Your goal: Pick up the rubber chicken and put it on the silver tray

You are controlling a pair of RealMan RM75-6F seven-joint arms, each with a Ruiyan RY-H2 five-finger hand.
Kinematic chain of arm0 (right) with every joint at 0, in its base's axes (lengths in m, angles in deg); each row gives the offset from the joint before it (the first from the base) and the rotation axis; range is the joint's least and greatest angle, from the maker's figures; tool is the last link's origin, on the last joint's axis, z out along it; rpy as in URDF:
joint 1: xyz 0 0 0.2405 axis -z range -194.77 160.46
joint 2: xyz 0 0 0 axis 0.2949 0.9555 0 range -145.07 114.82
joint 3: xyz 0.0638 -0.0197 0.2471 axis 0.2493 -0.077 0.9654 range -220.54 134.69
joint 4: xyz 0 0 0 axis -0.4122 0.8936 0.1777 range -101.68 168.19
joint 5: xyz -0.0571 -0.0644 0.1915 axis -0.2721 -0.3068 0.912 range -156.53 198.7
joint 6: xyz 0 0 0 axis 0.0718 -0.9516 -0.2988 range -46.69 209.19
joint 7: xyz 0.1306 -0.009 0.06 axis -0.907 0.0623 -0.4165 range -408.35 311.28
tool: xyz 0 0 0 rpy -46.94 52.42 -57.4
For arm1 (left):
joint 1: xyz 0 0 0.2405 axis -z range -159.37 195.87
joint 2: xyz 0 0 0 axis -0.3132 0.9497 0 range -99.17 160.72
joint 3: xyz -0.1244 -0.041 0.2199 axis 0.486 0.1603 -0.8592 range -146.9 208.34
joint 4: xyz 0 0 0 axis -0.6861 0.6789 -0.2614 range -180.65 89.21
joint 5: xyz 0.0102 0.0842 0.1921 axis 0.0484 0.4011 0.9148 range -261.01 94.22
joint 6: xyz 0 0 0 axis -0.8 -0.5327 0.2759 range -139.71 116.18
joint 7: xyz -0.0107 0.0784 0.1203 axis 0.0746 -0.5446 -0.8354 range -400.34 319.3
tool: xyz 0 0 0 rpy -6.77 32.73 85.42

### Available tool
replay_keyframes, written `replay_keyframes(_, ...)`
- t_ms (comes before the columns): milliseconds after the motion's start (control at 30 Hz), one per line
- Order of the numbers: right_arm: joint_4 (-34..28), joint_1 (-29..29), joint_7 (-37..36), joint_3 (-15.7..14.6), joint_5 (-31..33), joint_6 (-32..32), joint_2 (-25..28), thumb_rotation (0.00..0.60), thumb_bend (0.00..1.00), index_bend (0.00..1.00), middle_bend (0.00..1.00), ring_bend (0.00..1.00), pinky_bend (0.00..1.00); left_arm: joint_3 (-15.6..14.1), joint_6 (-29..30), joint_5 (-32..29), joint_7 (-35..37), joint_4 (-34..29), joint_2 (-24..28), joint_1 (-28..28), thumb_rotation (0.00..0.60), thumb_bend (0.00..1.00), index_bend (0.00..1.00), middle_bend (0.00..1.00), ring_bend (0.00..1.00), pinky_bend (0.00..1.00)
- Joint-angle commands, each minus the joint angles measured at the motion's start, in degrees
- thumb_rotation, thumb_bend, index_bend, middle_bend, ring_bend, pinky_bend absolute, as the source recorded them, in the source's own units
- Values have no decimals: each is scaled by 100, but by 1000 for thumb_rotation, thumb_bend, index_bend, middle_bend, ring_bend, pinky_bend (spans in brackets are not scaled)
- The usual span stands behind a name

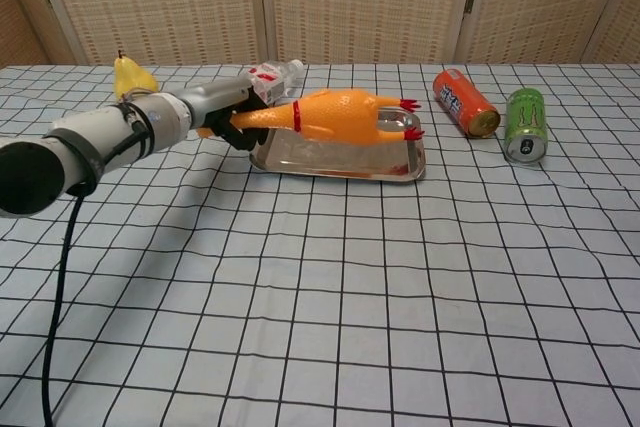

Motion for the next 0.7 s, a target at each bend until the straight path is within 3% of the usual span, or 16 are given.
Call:
replay_keyframes(33,19,6,-27,29,21,45,-1,600,100,0,0,0,0,-30,-141,125,384,654,-409,280,600,752,474,432,341,439)
replay_keyframes(200,-41,-54,-355,-39,-76,262,114,600,101,0,0,0,0,-87,52,356,990,975,-622,343,600,543,99,183,176,444)
replay_keyframes(267,-30,-71,-405,-40,-107,300,141,600,101,0,0,0,0,-110,218,453,1141,1037,-681,357,600,514,10,98,112,419)
replay_keyframes(467,-24,-40,-366,13,-91,293,142,600,101,0,0,0,0,-169,681,678,1426,1128,-818,391,600,455,0,0,3,313)
replay_keyframes(700,-35,-29,-397,29,-141,337,179,600,100,0,0,0,0,-372,804,984,1948,1081,-726,451,600,410,0,0,0,161)
